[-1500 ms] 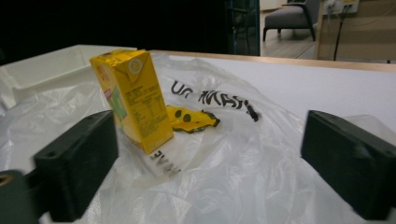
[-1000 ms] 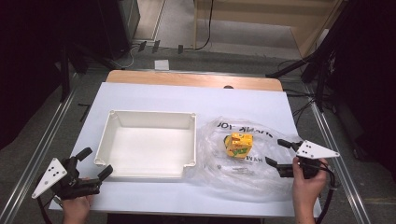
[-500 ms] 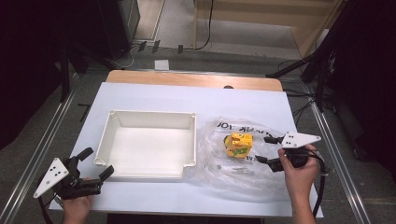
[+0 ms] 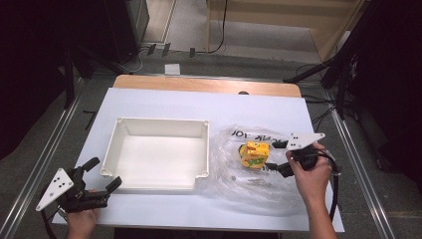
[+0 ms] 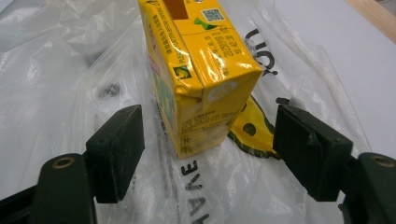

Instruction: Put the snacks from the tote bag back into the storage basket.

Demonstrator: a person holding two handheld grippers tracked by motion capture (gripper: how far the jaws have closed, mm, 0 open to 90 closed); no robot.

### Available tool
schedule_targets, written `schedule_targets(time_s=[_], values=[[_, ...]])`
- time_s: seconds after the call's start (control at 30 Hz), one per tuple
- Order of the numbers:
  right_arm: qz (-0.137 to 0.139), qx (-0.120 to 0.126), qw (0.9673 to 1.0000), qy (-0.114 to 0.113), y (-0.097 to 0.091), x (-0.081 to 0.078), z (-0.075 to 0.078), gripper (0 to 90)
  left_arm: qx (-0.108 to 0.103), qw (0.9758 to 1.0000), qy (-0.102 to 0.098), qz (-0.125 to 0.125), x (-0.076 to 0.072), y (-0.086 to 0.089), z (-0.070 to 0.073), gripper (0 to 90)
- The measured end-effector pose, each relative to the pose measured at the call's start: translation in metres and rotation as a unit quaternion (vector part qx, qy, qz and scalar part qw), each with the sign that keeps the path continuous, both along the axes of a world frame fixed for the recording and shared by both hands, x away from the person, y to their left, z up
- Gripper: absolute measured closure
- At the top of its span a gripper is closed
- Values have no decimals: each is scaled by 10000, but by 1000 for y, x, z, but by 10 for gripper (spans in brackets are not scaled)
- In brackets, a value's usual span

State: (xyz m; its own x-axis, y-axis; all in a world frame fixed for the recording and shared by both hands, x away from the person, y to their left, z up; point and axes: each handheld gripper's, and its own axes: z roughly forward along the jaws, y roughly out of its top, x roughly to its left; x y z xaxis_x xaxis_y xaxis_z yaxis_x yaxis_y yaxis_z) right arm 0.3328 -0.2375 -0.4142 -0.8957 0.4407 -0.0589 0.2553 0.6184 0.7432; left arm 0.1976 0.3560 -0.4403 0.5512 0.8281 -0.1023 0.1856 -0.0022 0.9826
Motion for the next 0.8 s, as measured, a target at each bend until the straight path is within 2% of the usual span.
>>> schedule_targets(time_s=[0.17, 0.23, 0.3, 0.33, 0.4, 0.5, 0.63, 0.8], values=[[86, -127, 9999, 52, 5, 3, 3, 259, -5, 10000, -3, -10, 0, 0, 0, 0], [152, -347, 9992, 112, 9, 6, 4, 258, 3, 10000, -3, -11, 0, 0, 0, 0], [183, -377, 9991, 112, 10, 7, 5, 257, 8, 10000, -1, -11, 0, 0, 0, 0], [217, -481, 9985, 121, 13, 8, 7, 246, -3, 10000, -8, -16, 0, 0, 0, 0], [277, -479, 9984, 148, 15, 10, 8, 232, -6, 10000, -10, -16, 0, 0, 0, 0], [361, -685, 9969, 140, 18, 13, 11, 226, -17, 10000, -10, -16, 0, 1, 0, 0], [398, -724, 9965, 136, 22, 15, 14, 225, -22, 10000, -10, -20, 0, 1, 0, 0], [502, -895, 9946, 128, 27, 17, 16, 227, -34, 10000, -11, -42, 0, 1, 0, 0]])
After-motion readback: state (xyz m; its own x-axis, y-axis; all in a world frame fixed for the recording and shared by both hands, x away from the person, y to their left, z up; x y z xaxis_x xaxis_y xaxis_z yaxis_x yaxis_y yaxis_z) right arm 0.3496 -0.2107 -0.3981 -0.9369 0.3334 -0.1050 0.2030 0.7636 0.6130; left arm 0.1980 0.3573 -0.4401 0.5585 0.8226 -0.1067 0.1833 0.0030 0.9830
